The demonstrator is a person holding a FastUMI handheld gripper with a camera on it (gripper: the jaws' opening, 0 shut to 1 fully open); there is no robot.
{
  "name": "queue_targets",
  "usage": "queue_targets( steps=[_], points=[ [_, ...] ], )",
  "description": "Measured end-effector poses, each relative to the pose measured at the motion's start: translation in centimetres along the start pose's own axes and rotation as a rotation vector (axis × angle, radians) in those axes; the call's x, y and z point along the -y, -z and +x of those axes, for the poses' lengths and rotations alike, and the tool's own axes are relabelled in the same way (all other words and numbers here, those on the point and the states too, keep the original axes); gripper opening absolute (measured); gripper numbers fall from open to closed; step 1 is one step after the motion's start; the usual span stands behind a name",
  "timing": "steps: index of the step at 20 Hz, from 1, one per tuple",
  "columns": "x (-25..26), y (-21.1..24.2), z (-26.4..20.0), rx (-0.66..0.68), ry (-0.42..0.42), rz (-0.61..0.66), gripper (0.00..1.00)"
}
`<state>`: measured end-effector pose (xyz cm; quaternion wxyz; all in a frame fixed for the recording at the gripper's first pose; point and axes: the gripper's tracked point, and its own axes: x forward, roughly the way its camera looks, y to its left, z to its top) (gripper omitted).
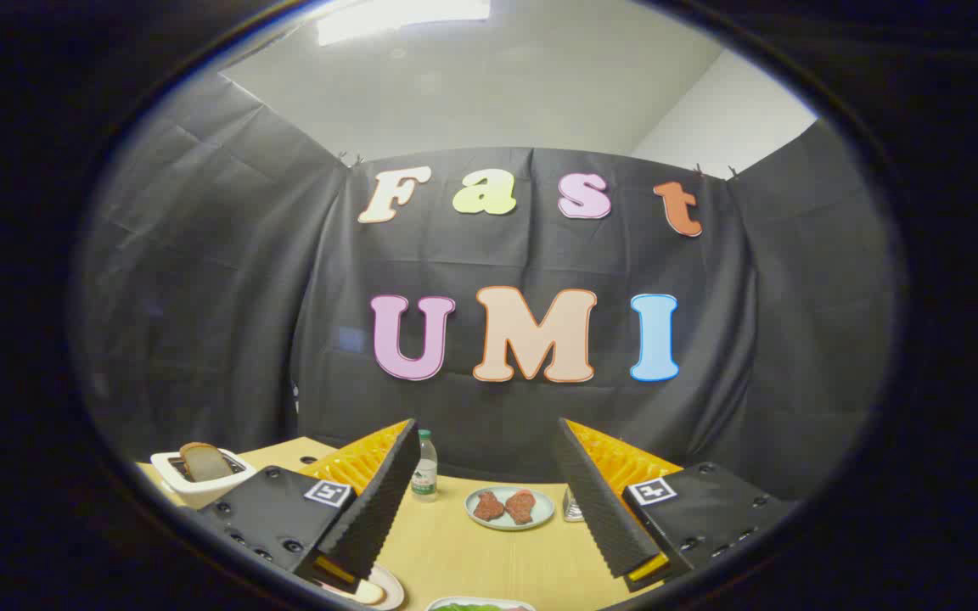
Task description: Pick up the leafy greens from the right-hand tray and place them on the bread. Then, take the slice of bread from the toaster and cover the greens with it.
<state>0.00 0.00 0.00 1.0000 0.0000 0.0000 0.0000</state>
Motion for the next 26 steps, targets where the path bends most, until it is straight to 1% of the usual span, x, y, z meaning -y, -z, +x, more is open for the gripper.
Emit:
queue_targets(
  steps=[16, 23, 26],
  points=[
    [1.4, 0.3, -0.5, -0.005, -0.003, 0.015, 1.00],
    [1.6, 2.0, -0.3, -0.054, -0.094, -0.032, 1.00],
    [1.7, 3.5, -0.3, -0.095, -0.150, -0.053, 1.00]
  ],
)
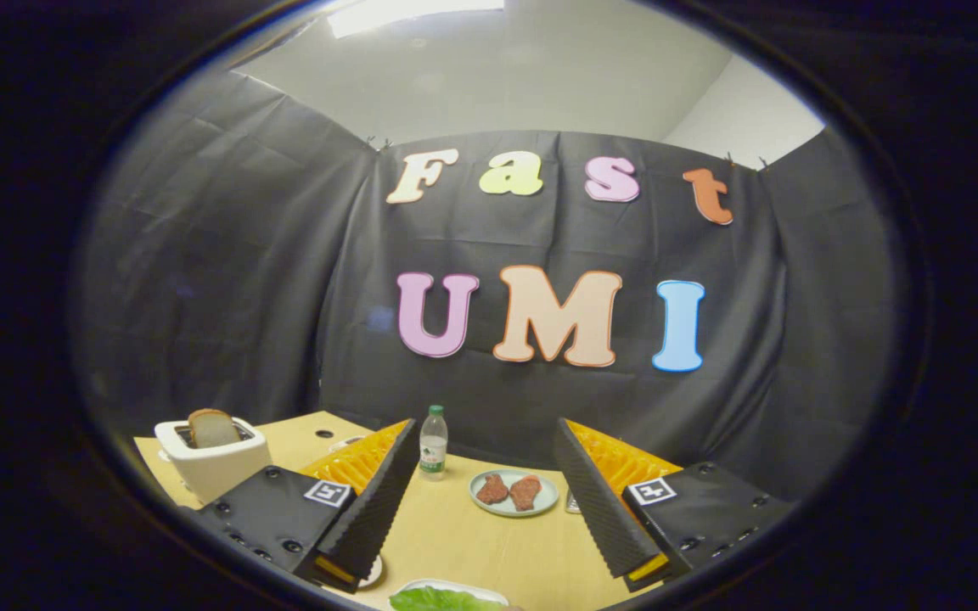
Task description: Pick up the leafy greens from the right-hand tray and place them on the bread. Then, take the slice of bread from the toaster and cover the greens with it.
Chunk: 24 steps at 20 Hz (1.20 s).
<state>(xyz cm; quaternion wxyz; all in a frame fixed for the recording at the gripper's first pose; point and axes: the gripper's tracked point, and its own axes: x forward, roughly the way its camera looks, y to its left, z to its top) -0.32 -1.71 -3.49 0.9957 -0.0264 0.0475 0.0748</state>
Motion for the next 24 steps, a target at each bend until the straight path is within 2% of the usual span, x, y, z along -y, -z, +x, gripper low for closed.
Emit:
queue_targets(
  steps=[4, 16, 24],
  points=[
    [0.2, 2.5, -0.1, -0.078, -0.083, -0.061, 1.00],
    [-2.1, 11.9, -0.6, -0.290, -0.384, -0.137, 1.00],
    [-3.4, 19.1, -1.6, -0.441, -0.545, -0.180, 1.00]
  ],
)
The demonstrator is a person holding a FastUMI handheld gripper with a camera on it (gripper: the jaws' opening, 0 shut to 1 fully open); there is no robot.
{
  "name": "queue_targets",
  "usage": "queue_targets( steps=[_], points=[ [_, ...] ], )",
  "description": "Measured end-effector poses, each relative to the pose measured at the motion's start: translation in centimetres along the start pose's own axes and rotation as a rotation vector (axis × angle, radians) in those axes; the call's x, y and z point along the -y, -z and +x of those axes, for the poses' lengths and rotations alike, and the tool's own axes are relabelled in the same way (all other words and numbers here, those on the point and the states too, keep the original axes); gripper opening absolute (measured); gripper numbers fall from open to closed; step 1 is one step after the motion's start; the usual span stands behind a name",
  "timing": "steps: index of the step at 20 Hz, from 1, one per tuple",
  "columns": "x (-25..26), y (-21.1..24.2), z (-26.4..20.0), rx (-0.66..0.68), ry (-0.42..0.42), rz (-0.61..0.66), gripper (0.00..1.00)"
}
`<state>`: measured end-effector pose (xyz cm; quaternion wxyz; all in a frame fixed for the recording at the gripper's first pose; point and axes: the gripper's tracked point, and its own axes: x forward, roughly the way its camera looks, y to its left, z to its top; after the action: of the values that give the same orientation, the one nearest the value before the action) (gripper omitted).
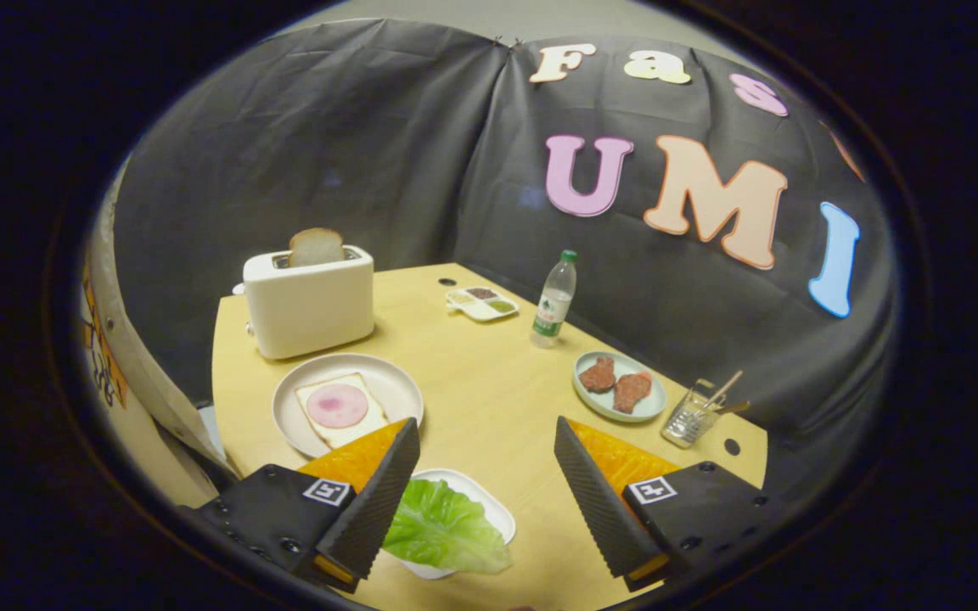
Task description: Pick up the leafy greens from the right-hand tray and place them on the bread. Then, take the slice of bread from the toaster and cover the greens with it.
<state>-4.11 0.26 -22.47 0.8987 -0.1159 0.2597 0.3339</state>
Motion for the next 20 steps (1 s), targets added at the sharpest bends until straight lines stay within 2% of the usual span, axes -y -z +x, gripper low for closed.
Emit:
queue_targets(
  steps=[8, 15, 20],
  points=[
    [-2.3, 7.0, 2.1, -0.176, -0.149, -0.032, 1.00],
    [-3.4, 12.4, 3.0, -0.303, -0.213, -0.022, 1.00],
    [-3.9, 14.6, 3.7, -0.357, -0.240, -0.016, 1.00]
  ],
)
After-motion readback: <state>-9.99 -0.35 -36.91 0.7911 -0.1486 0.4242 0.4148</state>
